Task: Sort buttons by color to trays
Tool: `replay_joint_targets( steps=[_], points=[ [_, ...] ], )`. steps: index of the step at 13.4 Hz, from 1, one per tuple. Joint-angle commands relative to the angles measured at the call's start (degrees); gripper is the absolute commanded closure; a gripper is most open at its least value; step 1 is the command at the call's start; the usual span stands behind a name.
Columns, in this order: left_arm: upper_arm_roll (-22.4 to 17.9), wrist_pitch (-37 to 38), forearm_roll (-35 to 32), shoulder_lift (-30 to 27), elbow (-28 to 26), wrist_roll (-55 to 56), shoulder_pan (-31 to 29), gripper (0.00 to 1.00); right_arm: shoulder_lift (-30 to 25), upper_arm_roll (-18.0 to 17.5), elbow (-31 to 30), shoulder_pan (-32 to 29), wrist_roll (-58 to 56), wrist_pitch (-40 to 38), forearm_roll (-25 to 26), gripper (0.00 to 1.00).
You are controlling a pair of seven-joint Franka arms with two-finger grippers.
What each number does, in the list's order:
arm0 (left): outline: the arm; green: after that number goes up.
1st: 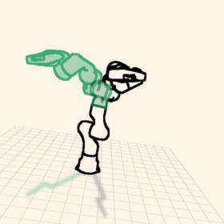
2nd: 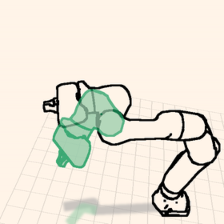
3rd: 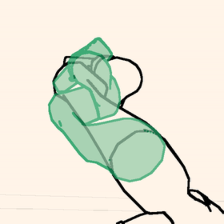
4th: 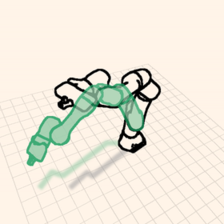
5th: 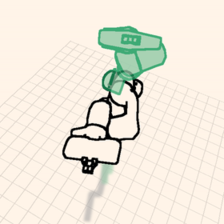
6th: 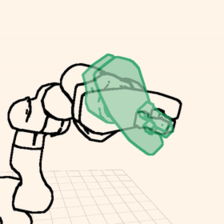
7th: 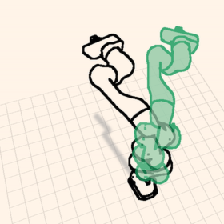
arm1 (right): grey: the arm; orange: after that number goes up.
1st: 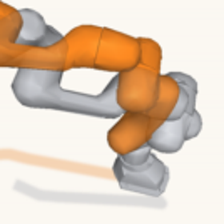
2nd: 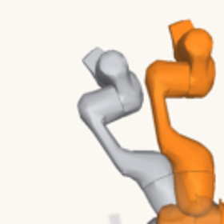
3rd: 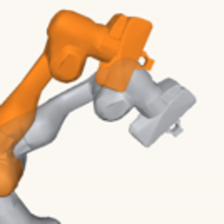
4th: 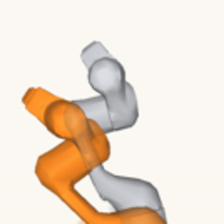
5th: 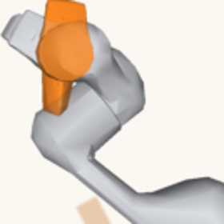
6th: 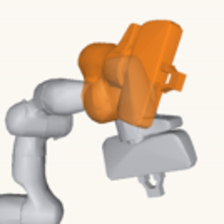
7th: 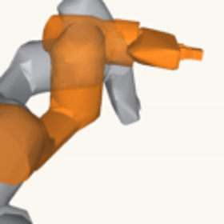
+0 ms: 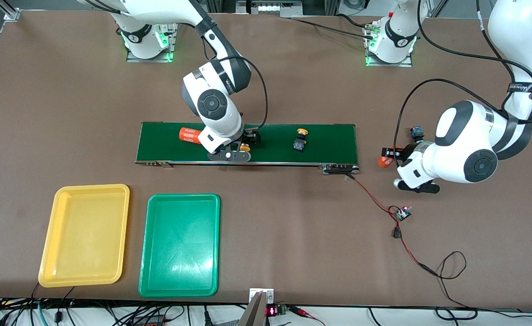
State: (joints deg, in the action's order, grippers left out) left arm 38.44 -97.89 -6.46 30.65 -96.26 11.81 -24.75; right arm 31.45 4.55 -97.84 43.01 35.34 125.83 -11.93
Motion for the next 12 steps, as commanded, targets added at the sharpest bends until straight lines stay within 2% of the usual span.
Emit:
replay_joint_targets(
  steps=[1,5,7,12],
  points=[
    [0.4,2.96,1.01,-1.12,0.46,4.25,1.36,0.7,-1.65,0.73,-2.36,0.76,3.58,1.17,0.85,0.0],
    [5.23,3.32,1.45,-0.86,0.29,15.24,2.42,0.71,-2.09,0.73,-4.02,0.76,9.13,1.17,0.77,0.0],
    [7.16,2.97,3.81,-0.16,0.2,19.37,3.73,0.7,-3.84,0.73,-6.22,0.76,9.13,1.17,0.85,0.0],
    [7.17,-1.59,4.44,3.61,-0.94,21.06,7.95,0.69,-4.56,0.73,-8.16,2.61,8.6,1.52,1.47,0.0]
  ],
)
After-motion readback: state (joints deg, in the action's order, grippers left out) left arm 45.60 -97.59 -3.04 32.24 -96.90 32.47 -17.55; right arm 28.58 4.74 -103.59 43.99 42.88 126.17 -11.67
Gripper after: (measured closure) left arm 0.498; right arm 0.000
